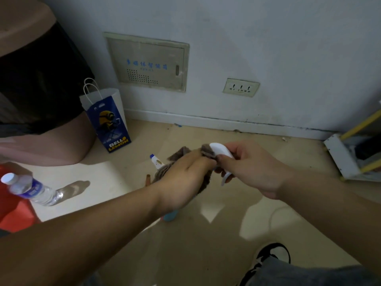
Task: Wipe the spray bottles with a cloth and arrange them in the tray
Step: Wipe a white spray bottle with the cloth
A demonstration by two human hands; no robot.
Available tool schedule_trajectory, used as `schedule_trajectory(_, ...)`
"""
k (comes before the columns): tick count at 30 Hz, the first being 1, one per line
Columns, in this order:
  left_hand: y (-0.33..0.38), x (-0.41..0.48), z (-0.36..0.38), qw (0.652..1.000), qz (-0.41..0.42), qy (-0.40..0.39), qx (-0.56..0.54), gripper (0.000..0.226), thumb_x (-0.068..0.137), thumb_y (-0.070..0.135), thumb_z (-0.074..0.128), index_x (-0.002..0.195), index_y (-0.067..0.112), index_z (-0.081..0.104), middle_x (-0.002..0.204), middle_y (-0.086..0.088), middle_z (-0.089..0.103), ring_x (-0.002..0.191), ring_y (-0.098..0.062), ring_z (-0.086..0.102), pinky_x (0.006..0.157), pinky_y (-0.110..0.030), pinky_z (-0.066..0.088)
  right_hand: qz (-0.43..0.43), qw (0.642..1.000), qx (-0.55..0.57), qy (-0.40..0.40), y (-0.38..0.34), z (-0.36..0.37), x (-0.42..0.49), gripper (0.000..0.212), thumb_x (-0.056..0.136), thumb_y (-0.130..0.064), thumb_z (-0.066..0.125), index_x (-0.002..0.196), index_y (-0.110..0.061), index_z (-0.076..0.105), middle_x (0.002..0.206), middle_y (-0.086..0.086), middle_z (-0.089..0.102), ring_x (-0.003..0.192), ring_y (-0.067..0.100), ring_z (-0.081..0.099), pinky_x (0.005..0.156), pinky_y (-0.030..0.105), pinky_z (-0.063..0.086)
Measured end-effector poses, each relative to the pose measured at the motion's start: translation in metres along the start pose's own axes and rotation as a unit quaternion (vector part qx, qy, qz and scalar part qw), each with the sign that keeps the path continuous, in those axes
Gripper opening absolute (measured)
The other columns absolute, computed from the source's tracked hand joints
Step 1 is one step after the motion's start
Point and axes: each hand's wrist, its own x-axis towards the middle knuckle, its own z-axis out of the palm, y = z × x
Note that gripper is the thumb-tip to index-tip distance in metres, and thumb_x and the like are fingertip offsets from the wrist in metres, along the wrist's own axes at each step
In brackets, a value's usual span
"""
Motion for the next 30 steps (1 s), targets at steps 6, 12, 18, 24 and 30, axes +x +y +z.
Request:
schedule_trajectory(6,-0.041,0.015,-0.029,0.997,-0.065,0.029,-0.018,0.042,0.108,0.053,0.032,0.104,0.029,0.067,0.102,0.007,0.068,0.099,-0.015,0.064,0.1,-0.043,0.051,-0.026,0.999,-0.023,0.034,-0.003,-0.009,0.002,0.018,0.1,-0.015,0.06,0.112,-0.014,0.074,0.085,0.004,0.073,0.075,0.01,0.069,0.074,0.049,0.06)
schedule_trajectory(12,-0.022,0.011,0.0,0.995,0.045,0.029,0.085,0.029,0.108,0.04,0.04,0.104,0.027,0.065,0.094,0.009,0.067,0.09,-0.009,0.062,0.083,-0.034,0.05,-0.022,0.998,-0.043,0.04,0.004,-0.002,0.003,0.016,0.099,-0.016,0.059,0.102,-0.015,0.075,0.088,0.009,0.076,0.084,0.023,0.072,0.078,0.059,0.058)
schedule_trajectory(18,-0.038,0.015,-0.01,0.973,-0.162,0.082,-0.139,0.035,0.107,0.045,0.047,0.113,0.018,0.07,0.108,-0.007,0.071,0.102,-0.025,0.066,0.095,-0.038,0.051,-0.016,0.996,-0.05,0.065,0.0,-0.006,0.0,0.017,0.098,-0.015,0.058,0.103,-0.012,0.073,0.086,0.019,0.073,0.07,0.021,0.066,0.071,0.051,0.058)
schedule_trajectory(24,-0.036,0.007,0.004,0.842,-0.308,0.112,-0.428,0.045,0.101,0.04,0.06,0.132,0.008,0.063,0.13,-0.019,0.067,0.116,-0.035,0.065,0.104,-0.046,0.051,0.003,0.993,0.001,0.118,0.001,-0.015,-0.012,0.019,0.101,-0.011,0.054,0.094,-0.007,0.071,0.076,0.017,0.066,0.059,0.022,0.06,0.06,0.037,0.052)
schedule_trajectory(30,-0.021,-0.002,0.029,0.89,-0.309,0.075,-0.328,0.028,0.102,0.007,0.046,0.127,-0.001,0.057,0.116,-0.031,0.07,0.103,-0.045,0.071,0.093,-0.055,0.058,0.015,0.98,-0.092,0.176,0.004,-0.04,-0.03,0.021,0.094,-0.017,0.058,0.087,-0.003,0.071,0.077,0.02,0.073,0.061,0.028,0.068,0.066,0.046,0.059)
